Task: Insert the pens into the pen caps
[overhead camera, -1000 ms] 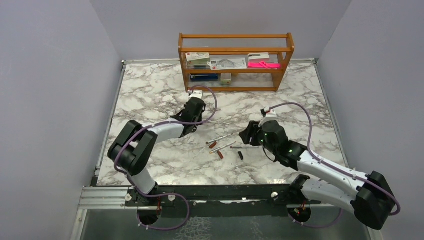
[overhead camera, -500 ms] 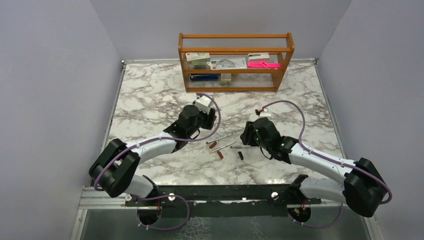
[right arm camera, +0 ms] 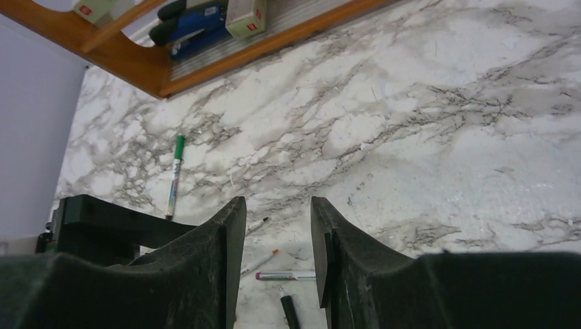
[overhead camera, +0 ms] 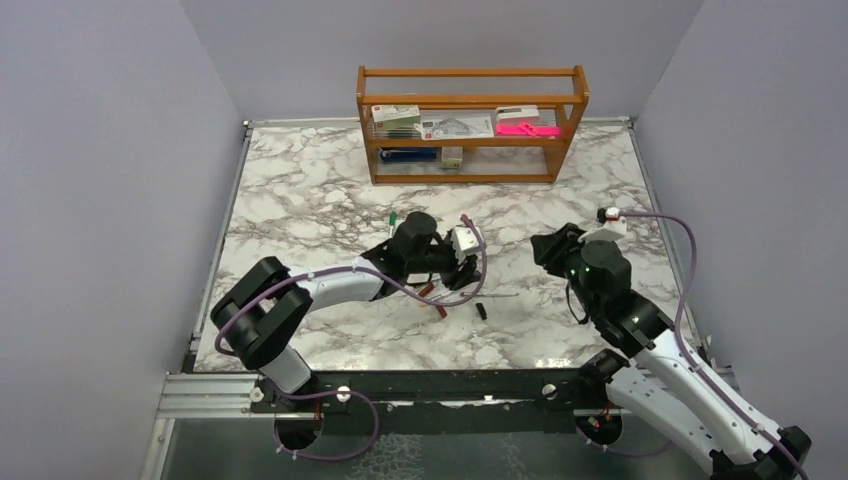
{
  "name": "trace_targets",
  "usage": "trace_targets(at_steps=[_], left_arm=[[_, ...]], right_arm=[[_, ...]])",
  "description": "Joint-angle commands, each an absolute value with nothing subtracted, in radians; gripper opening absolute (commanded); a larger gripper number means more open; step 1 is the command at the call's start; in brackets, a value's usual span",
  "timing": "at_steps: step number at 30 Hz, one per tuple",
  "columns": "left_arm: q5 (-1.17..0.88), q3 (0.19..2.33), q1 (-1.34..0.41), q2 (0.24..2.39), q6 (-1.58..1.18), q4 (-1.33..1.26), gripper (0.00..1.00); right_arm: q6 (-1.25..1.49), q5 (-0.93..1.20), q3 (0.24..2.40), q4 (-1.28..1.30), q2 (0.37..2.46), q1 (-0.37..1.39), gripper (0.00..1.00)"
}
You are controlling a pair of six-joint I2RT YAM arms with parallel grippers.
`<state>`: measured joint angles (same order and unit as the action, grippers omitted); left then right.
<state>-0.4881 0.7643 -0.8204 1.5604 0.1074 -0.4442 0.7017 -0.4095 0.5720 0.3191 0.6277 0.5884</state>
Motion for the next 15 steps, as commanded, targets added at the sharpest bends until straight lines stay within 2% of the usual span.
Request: trace_targets(at_steps=[1,8,15], left_arm=[[-0.609,0.901,-0.888,1.655,0.235,-0.313,0.51],[-0.582,1.062,-0.925,1.81,0.335,-0.166,0.46],[-0.549,1.069,-0.938,1.851,0.406,-0.12,0.5]], right_arm=[[0.695,-0.449,0.583,0.391,0.655,0.584,0.4],[0.69,-0.442,0.54,0.39,0.603,0.584,0.4],[0.686,-0.462,0.512,0.43,0.522,0.584,0.4]])
